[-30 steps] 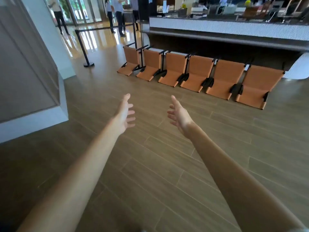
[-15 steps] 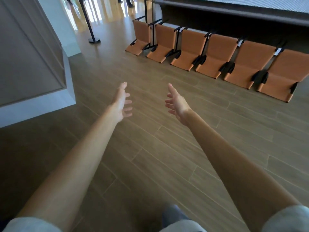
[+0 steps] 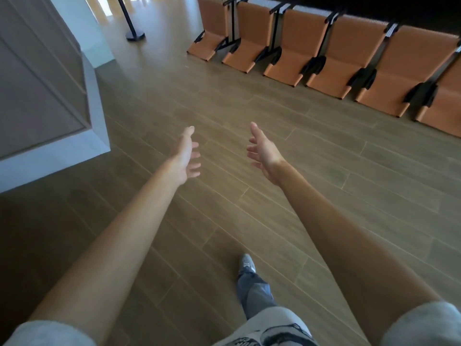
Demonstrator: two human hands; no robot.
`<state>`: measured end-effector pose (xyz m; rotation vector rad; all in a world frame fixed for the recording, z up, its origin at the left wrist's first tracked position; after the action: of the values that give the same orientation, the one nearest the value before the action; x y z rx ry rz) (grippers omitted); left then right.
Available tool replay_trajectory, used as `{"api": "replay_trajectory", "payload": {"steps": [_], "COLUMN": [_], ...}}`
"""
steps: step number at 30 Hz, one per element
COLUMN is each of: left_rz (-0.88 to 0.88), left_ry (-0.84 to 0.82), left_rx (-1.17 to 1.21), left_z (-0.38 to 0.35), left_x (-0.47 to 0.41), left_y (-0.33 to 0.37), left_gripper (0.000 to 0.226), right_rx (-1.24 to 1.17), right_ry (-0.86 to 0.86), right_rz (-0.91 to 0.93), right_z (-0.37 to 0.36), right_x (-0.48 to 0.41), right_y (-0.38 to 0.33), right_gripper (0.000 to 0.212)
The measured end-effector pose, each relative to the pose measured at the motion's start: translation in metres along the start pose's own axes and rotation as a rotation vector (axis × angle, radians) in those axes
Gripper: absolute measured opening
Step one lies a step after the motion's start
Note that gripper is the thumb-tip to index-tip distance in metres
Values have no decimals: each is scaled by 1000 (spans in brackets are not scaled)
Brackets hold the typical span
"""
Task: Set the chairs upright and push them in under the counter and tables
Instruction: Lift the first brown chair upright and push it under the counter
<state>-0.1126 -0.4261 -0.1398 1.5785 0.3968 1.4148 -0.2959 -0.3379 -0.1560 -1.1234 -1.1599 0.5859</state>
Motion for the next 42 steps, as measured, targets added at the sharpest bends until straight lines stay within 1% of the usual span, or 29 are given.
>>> {"api": "replay_trajectory", "payload": {"steps": [5, 8, 11, 17, 21, 28, 35, 42], "left_rz": [10, 5, 9, 30, 34, 33, 26, 19], "left_ry": [4, 4, 7, 19, -1, -68, -117, -128], "left_rx": [-22, -37, -41, -46, -23, 6, 3, 14], "left_z": [-24, -32, -35, -25, -19, 8, 55, 96], "left_x": [-66, -102, -132, -194, -242, -343, -452, -538], "left_y": [59, 88, 109, 144, 164, 219, 303, 365], "left_gripper": [56, 56, 56, 55, 56, 61, 63, 65], "right_rx": [-19, -8, 3, 13, 22, 44, 40, 41], "right_ry": [0, -3, -1, -10, 1, 33, 74, 69], "right_rz": [-2, -12, -39, -48, -55, -71, -67, -73], "right_z": [25, 34, 40, 38, 33, 8, -32, -68], "right_x": [-77, -118, -153, -220, -266, -357, -471, -566], "right_y": [-37, -54, -64, -85, -96, -133, -201, -247], "right_gripper": [82, 86, 89, 86, 90, 94, 88, 89]}}
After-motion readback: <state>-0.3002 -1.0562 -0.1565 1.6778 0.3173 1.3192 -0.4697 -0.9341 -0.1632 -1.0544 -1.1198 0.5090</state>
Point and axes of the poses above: each hand's wrist, its own x-axis away from the middle knuckle, its own z-axis out of the back of the hand, y = z × x, the point moved 9 cm from there along -x, towards the middle knuckle, and after that the axes turned 4 degrees about -y, right-handed, at the moved point
